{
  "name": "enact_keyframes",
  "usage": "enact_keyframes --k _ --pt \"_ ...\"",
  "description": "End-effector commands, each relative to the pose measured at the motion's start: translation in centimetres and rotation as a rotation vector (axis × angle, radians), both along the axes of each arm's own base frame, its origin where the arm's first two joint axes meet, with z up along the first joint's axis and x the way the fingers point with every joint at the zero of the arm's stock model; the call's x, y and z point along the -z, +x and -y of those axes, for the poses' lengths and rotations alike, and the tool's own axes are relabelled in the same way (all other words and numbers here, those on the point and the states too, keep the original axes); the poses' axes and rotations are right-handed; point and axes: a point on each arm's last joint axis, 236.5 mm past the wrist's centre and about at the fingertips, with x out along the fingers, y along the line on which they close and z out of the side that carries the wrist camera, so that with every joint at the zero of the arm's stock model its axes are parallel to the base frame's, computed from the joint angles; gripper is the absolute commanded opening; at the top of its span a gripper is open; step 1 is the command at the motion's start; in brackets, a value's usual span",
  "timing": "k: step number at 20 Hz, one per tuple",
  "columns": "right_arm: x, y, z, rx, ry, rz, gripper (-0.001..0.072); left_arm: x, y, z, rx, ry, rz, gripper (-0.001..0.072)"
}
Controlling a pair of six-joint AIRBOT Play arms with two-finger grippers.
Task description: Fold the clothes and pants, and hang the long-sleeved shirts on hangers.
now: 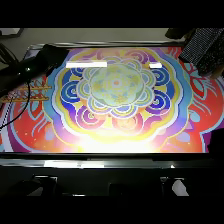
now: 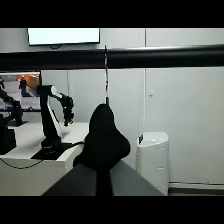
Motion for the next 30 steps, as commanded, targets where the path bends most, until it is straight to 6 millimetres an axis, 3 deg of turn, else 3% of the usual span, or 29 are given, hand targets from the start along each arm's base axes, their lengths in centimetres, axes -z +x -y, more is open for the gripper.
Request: enact_keyframes --k 1,2,3,4,5,8,9,11,12,14,16,17,19,20,22,25,27,30 --pt "1.2 -0.3 0.2 -0.025 0.068 0.047 0.0162 0.1 0.1 0.0 0.000 0.001 -0.002 0.0712" --pt "1.1 -0.8 -0.1 -0.024 0.073 0.058 0.0320 0.1 0.1 0.0 0.000 0.001 -0.002 0.0712" --pt "1.0 -1.4 -0.5 -0.021 0.077 0.069 0.0435 0.1 0.1 0.0 0.000 0.001 -0.002 0.0712" --pt "0.8 -2.1 -1.0 -0.017 0.076 0.081 0.0501 0.1 0.1 0.0 0.000 0.001 -0.002 0.0712" --pt "0.3 -3.0 -1.7 -0.019 0.069 0.099 0.0550 0.1 0.1 0.0 0.000 0.001 -0.002 0.0712" --pt "-2.1 -5.8 -5.1 -0.078 0.014 0.190 0.0563 0.0 0.1 -0.2 -0.005 0.008 0.003 0.0712" --pt "-3.0 -5.7 -6.4 -0.156 -0.005 0.246 0.0563 0.1 0.1 -0.3 -0.007 0.018 0.005 0.0712" --pt "-4.6 -2.0 -9.5 -0.439 -0.010 0.358 0.0563 0.3 0.2 -0.5 -0.011 0.036 0.008 0.0712" --pt "-4.7 1.1 -10.8 -0.588 0.013 0.371 0.0562 0.6 0.1 -0.5 -0.010 0.052 0.005 0.0712" --pt "-2.9 8.9 -13.5 -0.892 0.112 0.302 0.0560 1.8 -0.3 -0.5 0.011 0.107 -0.026 0.0711" --pt "1.8 16.8 -17.2 -1.193 0.250 0.112 0.0556 4.1 -1.3 -0.6 0.041 0.180 -0.100 0.0712" --pt "5.3 19.9 -19.2 -1.333 0.337 -0.019 0.0554 5.6 -1.9 -1.0 0.047 0.226 -0.153 0.0711" --pt "13.6 23.0 -21.1 -1.463 0.582 -0.259 0.0510 8.9 -3.2 -2.8 0.035 0.340 -0.279 0.0711" --pt "17.8 23.6 -21.2 -1.442 0.681 -0.402 0.0468 10.4 -4.0 -3.9 0.032 0.407 -0.333 0.0711" --pt "23.4 25.1 -22.2 -1.378 0.732 -0.602 0.0436 12.3 -5.1 -5.5 0.032 0.508 -0.403 0.0711" --pt "31.7 25.3 -30.1 -1.427 0.777 -0.976 0.0420 13.2 -5.8 -7.8 0.011 0.626 -0.432 0.0711" --pt "36.4 23.8 -34.5 -1.414 0.759 -1.227 0.0419 13.1 -6.0 -9.4 -0.023 0.688 -0.425 0.0710" --pt "41.7 21.4 -40.5 -1.463 0.778 -1.428 0.0419 13.9 -6.8 -12.6 -0.086 0.718 -0.451 0.0693"
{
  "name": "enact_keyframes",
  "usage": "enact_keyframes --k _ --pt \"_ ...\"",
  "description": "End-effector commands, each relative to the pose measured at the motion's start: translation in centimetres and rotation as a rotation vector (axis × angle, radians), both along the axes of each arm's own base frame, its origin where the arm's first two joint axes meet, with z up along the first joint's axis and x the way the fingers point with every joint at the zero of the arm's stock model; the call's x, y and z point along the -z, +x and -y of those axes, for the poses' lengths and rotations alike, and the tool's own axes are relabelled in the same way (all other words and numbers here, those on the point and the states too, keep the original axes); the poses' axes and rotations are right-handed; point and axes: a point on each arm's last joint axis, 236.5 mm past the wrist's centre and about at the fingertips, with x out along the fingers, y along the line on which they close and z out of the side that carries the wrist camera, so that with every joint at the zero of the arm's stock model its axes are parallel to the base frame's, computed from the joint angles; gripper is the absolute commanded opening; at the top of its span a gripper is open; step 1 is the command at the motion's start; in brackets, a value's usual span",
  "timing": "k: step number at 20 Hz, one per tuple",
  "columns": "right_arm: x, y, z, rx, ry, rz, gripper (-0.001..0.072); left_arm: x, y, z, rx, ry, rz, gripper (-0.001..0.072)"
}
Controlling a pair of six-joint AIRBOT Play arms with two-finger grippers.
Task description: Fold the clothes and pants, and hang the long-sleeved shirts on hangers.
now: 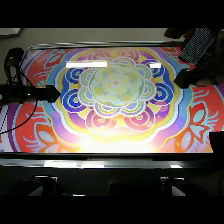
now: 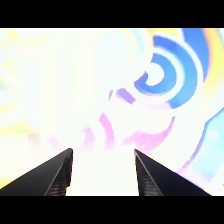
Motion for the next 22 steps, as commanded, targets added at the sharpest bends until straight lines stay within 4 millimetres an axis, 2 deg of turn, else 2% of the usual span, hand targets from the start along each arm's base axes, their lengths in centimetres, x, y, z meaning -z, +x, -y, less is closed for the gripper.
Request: enact_keyframes --k 1,2,3,4,5,7,22 --pt "7.0 -3.7 -6.0 -0.139 -0.098 -0.196 0.0418 1.4 -1.2 -4.6 -0.080 0.090 -0.031 0.0671" --pt "8.3 -4.4 -7.2 -0.161 -0.099 -0.221 0.0351 1.7 -1.4 -5.7 -0.100 0.098 -0.038 0.0505" --pt "9.1 -4.8 -8.0 -0.177 -0.099 -0.237 0.0254 1.9 -1.6 -6.6 -0.109 0.110 -0.041 0.0230" --pt "9.6 -5.3 -8.7 -0.197 -0.103 -0.247 0.0117 1.9 -1.7 -7.3 -0.104 0.127 -0.038 0.0037" --pt "9.7 -5.5 -9.0 -0.208 -0.106 -0.251 0.0030 1.9 -1.7 -7.7 -0.097 0.141 -0.035 0.0028" --pt "9.7 -5.5 -9.0 -0.207 -0.107 -0.253 0.0026 2.0 -1.8 -8.3 -0.068 0.184 -0.037 0.0029" --pt "9.8 -5.8 -9.2 -0.195 -0.086 -0.270 0.0029 2.0 -1.7 -8.2 -0.066 0.185 -0.036 0.0030"
